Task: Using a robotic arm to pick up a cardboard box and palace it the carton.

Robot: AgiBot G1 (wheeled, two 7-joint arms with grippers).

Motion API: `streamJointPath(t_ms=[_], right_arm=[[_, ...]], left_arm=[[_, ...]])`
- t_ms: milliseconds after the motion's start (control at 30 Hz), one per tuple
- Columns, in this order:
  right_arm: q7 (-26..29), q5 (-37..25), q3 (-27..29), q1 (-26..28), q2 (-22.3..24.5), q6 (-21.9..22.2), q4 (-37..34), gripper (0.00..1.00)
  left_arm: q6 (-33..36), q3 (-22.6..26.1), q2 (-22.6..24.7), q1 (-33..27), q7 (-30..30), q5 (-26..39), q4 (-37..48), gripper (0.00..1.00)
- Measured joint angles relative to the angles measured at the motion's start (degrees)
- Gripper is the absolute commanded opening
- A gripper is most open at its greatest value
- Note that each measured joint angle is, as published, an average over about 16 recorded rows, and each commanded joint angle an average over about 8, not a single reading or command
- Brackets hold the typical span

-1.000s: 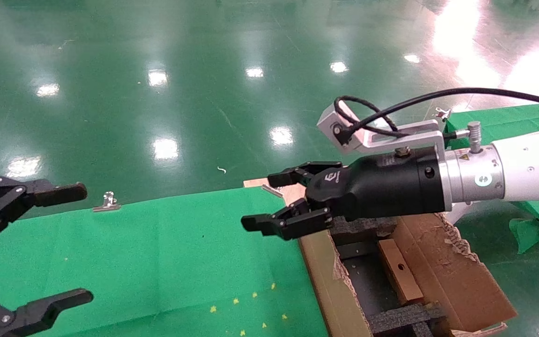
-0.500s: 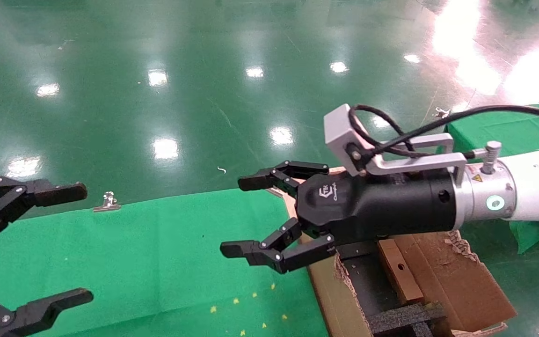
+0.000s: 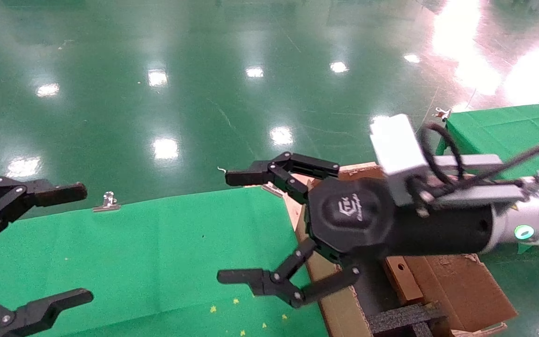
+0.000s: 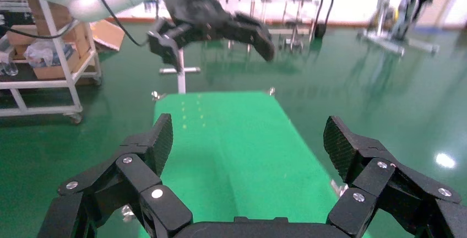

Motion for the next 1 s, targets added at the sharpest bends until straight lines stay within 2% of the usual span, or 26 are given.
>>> streamJointPath(t_ms=[333,1000], right_arm=[[-2.67,1.42,2.8,-2.18,-0.58,-1.4,-0.18,1.0],[-1.66,0.72,1.49,-1.17,-0.32,-0.76,-0.12,1.0]], left_arm=[[-0.02,0.0,-0.01,0.01,0.01,-0.01,0.01,1.0],[-0.01,0.01,-0.01,0.0,0.01,-0.02,0.01,1.0]])
